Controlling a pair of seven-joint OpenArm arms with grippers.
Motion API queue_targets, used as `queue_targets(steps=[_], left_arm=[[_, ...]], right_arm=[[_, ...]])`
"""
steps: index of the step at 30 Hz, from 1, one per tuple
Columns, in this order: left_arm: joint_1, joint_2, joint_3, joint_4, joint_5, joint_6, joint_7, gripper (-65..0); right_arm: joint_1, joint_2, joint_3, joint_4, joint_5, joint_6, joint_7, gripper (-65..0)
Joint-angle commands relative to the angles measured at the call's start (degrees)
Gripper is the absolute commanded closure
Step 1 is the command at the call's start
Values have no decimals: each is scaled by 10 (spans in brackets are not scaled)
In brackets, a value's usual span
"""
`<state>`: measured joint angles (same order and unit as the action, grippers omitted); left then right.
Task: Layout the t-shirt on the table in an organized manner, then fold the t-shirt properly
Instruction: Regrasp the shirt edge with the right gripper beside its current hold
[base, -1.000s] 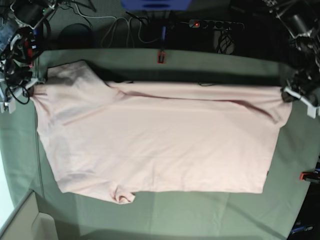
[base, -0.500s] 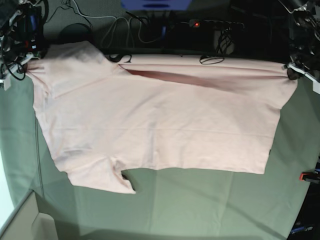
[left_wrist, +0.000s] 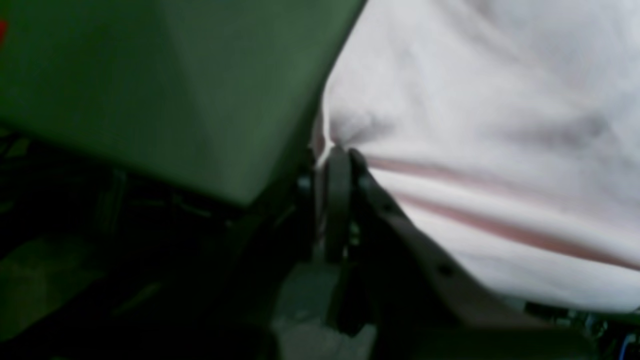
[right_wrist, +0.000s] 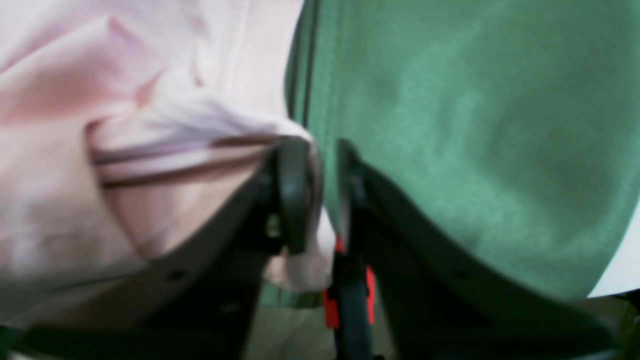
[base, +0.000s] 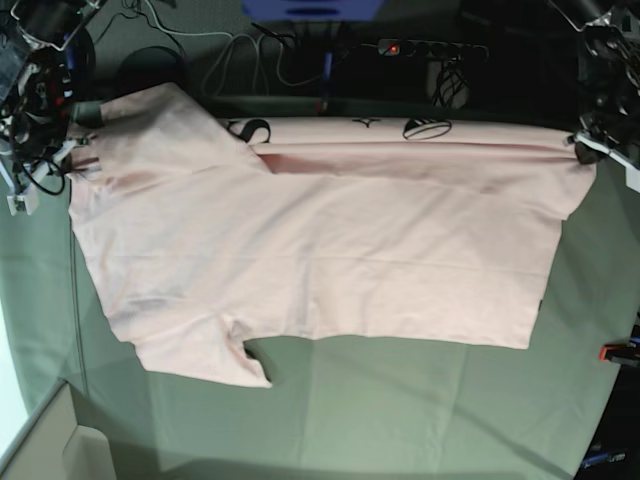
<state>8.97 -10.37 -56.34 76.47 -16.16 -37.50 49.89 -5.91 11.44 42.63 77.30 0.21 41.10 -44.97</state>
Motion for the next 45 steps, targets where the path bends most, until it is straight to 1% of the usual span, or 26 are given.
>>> queue_targets(steps=[1, 3, 6, 9, 11, 12, 16, 19, 21, 25, 28, 32, 45], left_arm=[[-1, -15, -6, 11, -1, 9, -17, 0], [-1, -15, -6, 11, -1, 9, -16, 0], [-1, -15, -6, 11, -1, 9, -17, 0], [-1, -15, -6, 11, -1, 9, -17, 0], [-2, -15, -6, 11, -1, 9, -17, 0], [-2, -15, -6, 11, -1, 9, -17, 0], [-9, -15, -6, 11, -1, 9, -14, 0], [-9, -3, -6, 12, -1, 9, -16, 0], [-9, -2, -6, 12, -1, 9, -16, 0], [-20, 6, -5, 12, 2, 9, -14, 0], [-20, 6, -5, 12, 2, 9, -14, 0], [-21, 6, -5, 12, 2, 9, -16, 0], [-21, 4, -6, 11, -1, 9, -17, 0]], right_arm=[[1, 15, 8, 12, -3, -11, 7, -194], [-1, 12, 31, 19, -3, -11, 7, -260], [-2, 3, 91, 35, -3, -11, 7, -328], [-23, -12, 143, 66, -2, -11, -1, -354], [-41, -30, 147, 94, -2, -11, -19, -355], [-53, -42, 147, 113, -1, -11, -25, -355], [-89, -112, 146, 190, 1, -11, -27, -356], [-106, -163, 144, 234, 1, -11, -27, -356], [-117, -185, 130, 243, 1, -11, -26, -356], [-129, -195, 73, 225, 0, -11, -25, -357], [-129, -193, 58, 194, -1, -11, -24, -358], [-108, -191, 58, 161, -2, -11, -24, -358], [-115, -195, 58, 158, -2, -11, -28, -358]])
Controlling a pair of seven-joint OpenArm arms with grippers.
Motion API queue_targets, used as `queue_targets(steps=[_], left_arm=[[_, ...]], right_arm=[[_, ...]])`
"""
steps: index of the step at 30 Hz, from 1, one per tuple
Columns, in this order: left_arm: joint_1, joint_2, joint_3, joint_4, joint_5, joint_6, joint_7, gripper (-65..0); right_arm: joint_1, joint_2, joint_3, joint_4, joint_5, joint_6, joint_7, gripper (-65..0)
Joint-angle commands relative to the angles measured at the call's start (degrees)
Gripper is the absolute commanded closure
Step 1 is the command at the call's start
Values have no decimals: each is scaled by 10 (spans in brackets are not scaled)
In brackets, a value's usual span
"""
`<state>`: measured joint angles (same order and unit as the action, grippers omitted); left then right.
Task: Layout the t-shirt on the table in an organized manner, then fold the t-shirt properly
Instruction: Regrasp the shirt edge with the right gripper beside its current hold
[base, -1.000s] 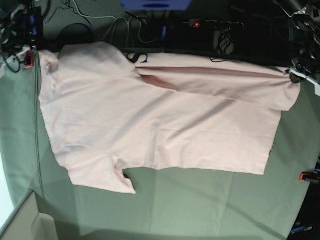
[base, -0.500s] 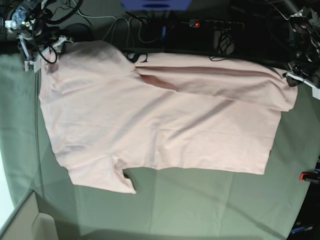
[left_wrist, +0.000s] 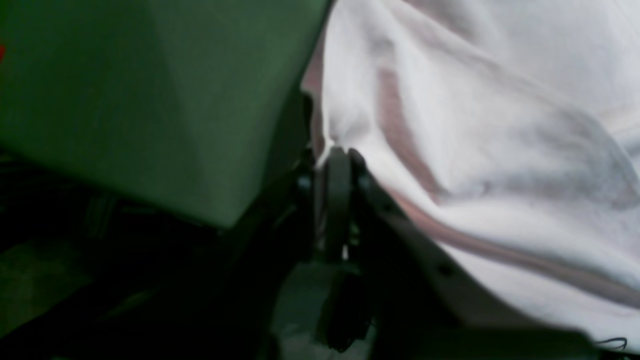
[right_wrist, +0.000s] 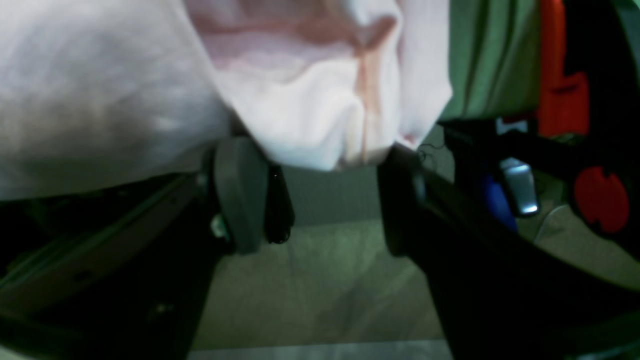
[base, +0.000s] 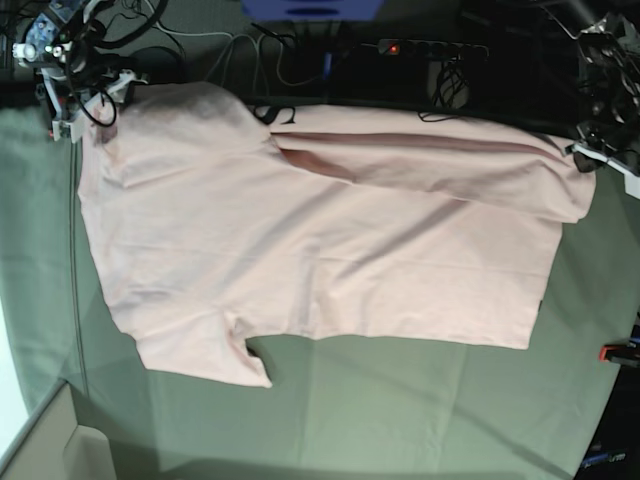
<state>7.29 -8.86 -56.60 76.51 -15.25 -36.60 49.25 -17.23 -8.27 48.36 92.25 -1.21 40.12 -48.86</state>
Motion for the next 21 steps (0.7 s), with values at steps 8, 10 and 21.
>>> queue_targets(steps=[8, 10, 21], left_arm=[[-4, -11, -3, 11, -10, 0, -10, 0], [-4, -11, -3, 11, -10, 0, -10, 0], [-4, -11, -3, 11, -10, 0, -10, 0]], right_arm=[[-12, 5, 23, 16, 15, -1, 11, -357], [-12, 2, 33, 43, 15, -1, 11, -358], [-29, -7, -1, 150, 16, -1, -52, -357]])
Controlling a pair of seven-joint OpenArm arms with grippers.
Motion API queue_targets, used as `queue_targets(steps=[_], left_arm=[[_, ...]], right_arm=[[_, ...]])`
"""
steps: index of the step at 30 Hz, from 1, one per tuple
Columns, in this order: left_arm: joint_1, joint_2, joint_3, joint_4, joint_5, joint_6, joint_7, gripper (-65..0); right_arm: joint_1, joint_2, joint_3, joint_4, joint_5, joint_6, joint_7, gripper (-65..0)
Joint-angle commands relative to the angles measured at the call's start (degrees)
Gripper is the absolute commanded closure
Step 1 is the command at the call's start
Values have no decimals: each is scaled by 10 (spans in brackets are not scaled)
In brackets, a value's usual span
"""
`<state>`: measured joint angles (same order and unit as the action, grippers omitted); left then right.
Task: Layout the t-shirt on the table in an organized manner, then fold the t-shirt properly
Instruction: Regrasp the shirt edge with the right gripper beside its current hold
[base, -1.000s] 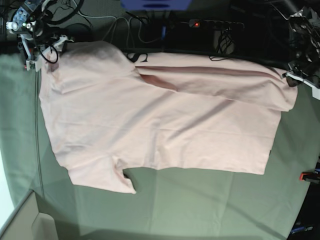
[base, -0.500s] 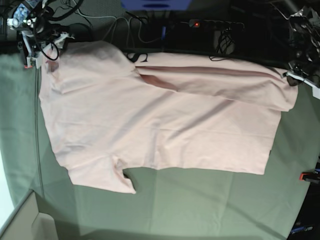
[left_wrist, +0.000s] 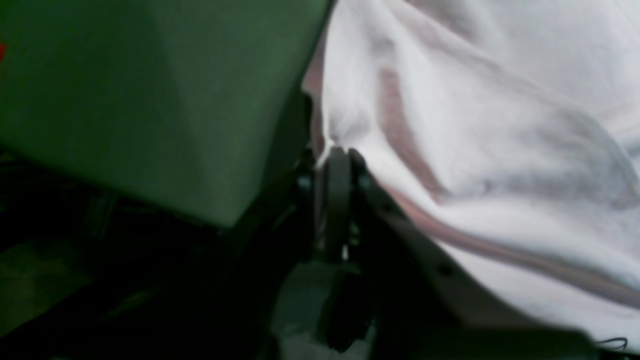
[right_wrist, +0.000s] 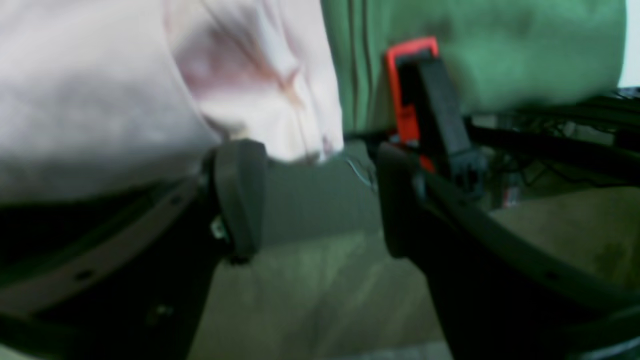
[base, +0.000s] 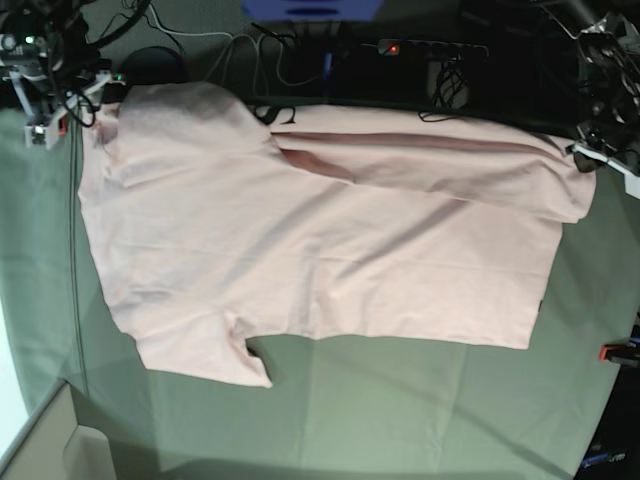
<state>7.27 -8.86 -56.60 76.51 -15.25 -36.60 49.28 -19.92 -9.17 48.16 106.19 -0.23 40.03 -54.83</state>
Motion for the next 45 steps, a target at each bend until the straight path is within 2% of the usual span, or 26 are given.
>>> queue_targets(steps=[1, 15, 24, 32, 34, 36, 42, 45], left_arm=[[-4, -11, -3, 11, -10, 0, -11, 0], [-4, -11, -3, 11, -10, 0, -11, 0], [-4, -11, -3, 11, -10, 0, -11, 0], [-4, -11, -5, 11, -10, 0, -11, 0], [-4, -11, -5, 11, -10, 0, -11, 0], [-4, -11, -5, 11, -10, 0, -11, 0], [-4, -11, -5, 11, -10, 0, -11, 0], [-4, -11, -5, 11, -10, 0, -11, 0]], right_arm=[[-2, 2, -6, 14, 6, 0, -3, -357], [17, 2, -64, 13, 6, 0, -9, -358], [52, 2, -64, -32, 4, 0, -9, -358], [51, 2, -64, -38, 4, 0, -8, -348], [51, 2, -64, -38, 4, 0, -8, -310], [51, 2, -73, -38, 4, 0, -8, -245], [49, 2, -105, -38, 4, 0, -8, -8], [48, 2, -114, -37, 4, 0, -8, 0]])
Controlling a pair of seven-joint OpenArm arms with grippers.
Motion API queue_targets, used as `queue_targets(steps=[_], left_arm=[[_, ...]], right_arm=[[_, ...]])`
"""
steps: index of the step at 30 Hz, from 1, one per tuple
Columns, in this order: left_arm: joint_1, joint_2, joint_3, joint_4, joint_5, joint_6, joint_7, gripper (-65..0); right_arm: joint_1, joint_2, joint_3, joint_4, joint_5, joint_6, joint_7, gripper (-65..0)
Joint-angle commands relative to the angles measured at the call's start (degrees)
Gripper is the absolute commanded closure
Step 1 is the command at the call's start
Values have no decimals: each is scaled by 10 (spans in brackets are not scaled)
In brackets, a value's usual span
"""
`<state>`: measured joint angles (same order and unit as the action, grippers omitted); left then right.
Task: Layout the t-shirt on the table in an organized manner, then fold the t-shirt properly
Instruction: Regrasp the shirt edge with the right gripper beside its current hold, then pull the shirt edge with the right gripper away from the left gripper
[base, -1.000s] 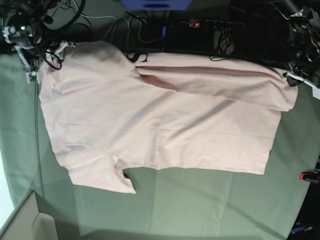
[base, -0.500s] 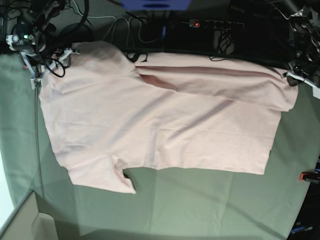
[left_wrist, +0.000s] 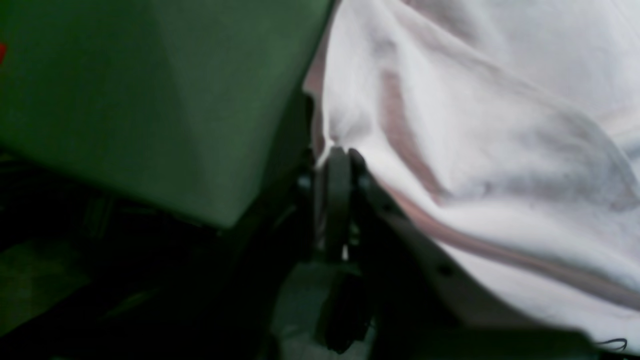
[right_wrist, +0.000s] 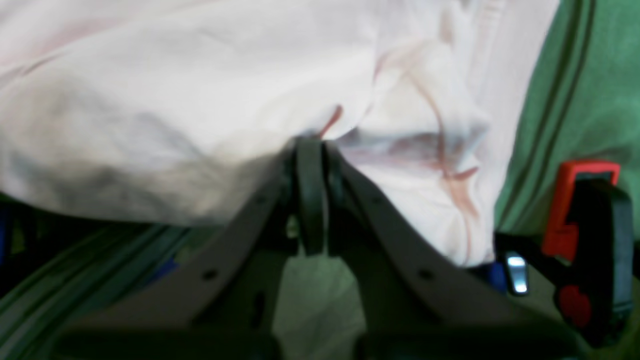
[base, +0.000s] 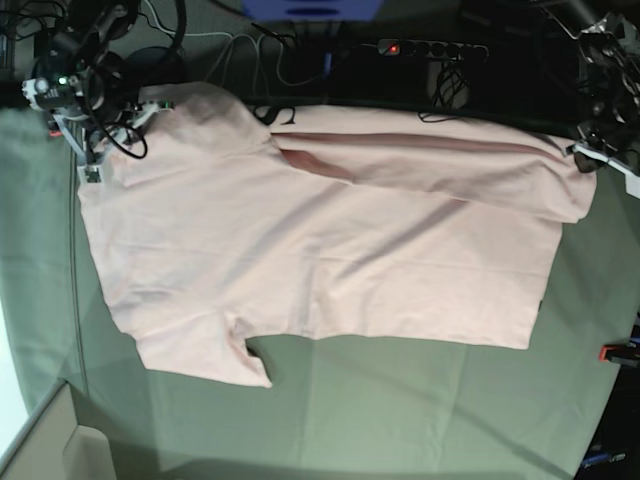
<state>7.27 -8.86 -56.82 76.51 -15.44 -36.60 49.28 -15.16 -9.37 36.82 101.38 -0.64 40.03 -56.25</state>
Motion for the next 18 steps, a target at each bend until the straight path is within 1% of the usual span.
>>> queue_targets(steps=[1, 6, 12, 18], left_arm=[[-4, -11, -4, 11, -8, 0, -11, 0], [-4, -11, -4, 11, -9, 0, -11, 0], [-4, -11, -3, 11, -9, 0, -11, 0], [-4, -11, -3, 11, -9, 0, -11, 0]], right_arm=[[1, 4, -3, 12, 8, 0, 6, 0], [5, 4, -3, 14, 8, 0, 6, 0], [40, 4, -2, 52, 8, 0, 1, 0], [84, 4, -3, 54, 7, 0, 0, 0]])
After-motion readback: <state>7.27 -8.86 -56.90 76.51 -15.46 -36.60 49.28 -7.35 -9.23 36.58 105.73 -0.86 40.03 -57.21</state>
